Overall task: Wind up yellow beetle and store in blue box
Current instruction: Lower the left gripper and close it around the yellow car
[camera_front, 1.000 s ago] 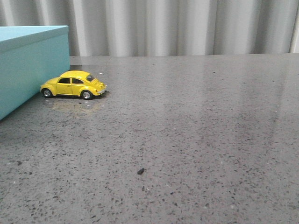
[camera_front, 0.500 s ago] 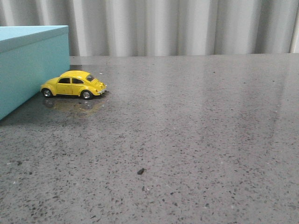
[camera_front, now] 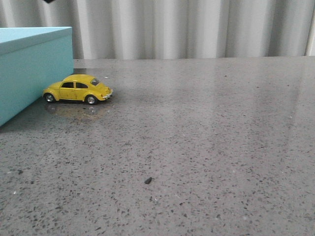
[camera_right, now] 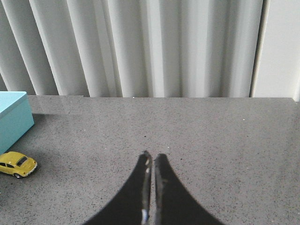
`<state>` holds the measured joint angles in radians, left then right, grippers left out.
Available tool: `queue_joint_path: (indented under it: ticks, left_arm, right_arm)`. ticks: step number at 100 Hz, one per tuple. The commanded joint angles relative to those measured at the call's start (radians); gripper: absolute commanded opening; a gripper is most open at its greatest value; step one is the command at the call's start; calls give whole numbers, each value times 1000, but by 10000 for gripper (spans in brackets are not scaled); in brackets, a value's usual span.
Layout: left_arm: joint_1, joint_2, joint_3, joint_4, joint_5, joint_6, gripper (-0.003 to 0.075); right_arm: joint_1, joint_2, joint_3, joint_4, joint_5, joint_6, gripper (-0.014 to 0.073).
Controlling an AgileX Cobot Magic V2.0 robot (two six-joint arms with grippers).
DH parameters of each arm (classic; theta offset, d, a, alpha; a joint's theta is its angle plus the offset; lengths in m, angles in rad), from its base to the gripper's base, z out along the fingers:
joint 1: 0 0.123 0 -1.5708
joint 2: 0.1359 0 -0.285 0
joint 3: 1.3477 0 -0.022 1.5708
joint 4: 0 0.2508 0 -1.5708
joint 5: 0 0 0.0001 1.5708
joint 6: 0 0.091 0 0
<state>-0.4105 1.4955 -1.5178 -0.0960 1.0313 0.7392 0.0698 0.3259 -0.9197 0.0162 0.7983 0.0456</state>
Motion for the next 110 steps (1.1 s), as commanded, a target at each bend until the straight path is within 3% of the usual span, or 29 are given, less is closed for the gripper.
queue_joint_path:
  ticks: [1,26,39,54,80,93,110]
  left_arm:
    - [-6,5,-57,-7,6,19,494]
    - [-6,46,-57,-9,-10,35,494]
    - [-6,51,-57,-81,-63,26,494]
    - [-6,63,-57,-107,-84,228,494]
    - [-6,114,-57,-83,-44,377,494]
    - [-6,157,-55,-74,21,379,494]
    - [-14,195,-55,-65,-3,379,494]
  right_arm:
    - [1,12,-18,2,-86,-12,-61]
    - [1,12,-17,2,-77,-12,-61]
    - [1,12,-10,2,-83,-12,-61]
    - [1,12,-10,2,-83,-12,-61]
    - [1,12,-10,0,-98,-12,-61]
    - [1,12,-1,-16,-110,-12,-61]
    - [1,12,27,-16,-112,-12,-61]
